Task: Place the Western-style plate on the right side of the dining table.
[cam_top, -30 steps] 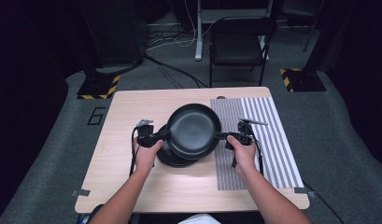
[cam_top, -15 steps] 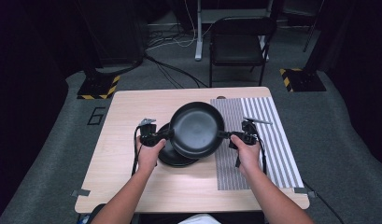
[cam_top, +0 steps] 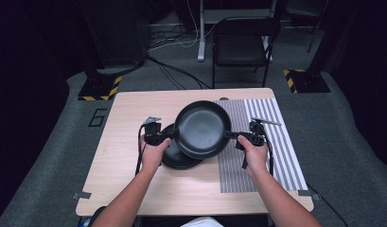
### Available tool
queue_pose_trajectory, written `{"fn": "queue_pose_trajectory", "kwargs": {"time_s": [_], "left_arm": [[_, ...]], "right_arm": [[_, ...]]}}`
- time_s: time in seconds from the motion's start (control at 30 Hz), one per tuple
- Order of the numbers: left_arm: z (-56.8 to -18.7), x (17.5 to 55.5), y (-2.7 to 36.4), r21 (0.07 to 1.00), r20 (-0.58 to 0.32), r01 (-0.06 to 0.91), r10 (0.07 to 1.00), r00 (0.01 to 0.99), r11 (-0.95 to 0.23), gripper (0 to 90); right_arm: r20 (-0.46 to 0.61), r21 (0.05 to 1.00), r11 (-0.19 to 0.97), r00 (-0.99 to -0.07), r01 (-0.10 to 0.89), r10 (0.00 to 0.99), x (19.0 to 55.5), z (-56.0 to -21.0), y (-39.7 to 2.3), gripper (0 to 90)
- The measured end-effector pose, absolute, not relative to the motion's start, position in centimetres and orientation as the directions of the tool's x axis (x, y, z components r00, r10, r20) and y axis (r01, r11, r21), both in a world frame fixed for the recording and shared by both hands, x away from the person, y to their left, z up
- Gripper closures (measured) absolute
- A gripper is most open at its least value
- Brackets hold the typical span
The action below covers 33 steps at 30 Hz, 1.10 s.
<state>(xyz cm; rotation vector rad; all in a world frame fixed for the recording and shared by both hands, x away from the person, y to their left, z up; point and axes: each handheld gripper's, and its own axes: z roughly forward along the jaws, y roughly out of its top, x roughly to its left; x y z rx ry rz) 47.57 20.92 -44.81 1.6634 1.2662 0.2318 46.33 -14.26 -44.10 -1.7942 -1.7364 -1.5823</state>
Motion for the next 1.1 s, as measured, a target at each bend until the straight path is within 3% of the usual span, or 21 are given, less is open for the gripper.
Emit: {"fn": "queue_pose_trajectory", "kwargs": {"time_s": [1.1], "left_arm": [[-43.9,48.6,17.6,0.786,-0.376,0.617,0.780,0.500,-0.016,72.7]], "right_arm": [[0.758,0.519,-0.355,-0.228,0.777,0.611,44.6,-43.1,-17.4,80.0]]}}
